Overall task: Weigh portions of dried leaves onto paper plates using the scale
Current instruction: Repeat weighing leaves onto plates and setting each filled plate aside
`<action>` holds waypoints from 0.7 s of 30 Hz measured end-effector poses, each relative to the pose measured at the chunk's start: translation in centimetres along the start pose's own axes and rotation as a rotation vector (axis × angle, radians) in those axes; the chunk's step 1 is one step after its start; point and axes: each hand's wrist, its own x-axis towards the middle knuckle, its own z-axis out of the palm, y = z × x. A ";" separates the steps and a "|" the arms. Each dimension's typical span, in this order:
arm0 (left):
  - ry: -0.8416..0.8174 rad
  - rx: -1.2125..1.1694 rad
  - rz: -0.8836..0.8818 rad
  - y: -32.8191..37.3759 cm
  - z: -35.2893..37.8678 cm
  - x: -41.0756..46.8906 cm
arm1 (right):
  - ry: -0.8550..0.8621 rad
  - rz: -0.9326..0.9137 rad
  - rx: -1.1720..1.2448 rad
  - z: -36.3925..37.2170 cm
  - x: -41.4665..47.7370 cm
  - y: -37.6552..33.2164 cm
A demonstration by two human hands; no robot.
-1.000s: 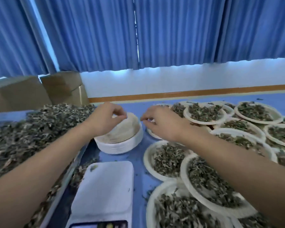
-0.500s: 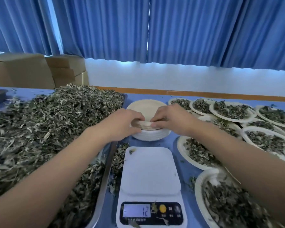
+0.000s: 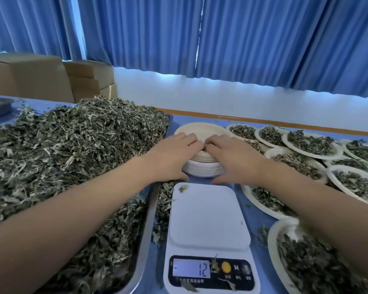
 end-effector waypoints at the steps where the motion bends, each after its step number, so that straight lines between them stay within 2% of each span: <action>1: 0.000 0.050 0.006 0.0 0.1 0.3 | -0.011 -0.006 -0.049 0.3 0.0 0.0; 8: -0.021 0.127 0.052 0.1 -0.1 1.0 | 0.003 -0.025 -0.195 0.6 0.5 -0.2; 13: 0.036 0.093 0.084 0.3 -1.3 0.5 | 0.090 -0.044 -0.102 -0.5 -0.1 -0.4; 16: 0.039 0.075 0.097 0.3 -2.0 0.0 | 0.082 -0.038 -0.054 -0.9 -0.5 -0.4; 17: 0.017 0.070 0.083 0.4 -2.2 -0.1 | 0.069 -0.022 0.002 -1.1 -0.6 -0.4; 19: -0.032 0.030 0.032 0.3 -2.6 0.0 | 0.066 0.050 0.279 -1.7 -0.6 -0.1; 21: -0.041 -0.121 -0.040 0.0 -3.0 0.1 | 0.116 0.121 0.542 -2.3 -0.5 0.4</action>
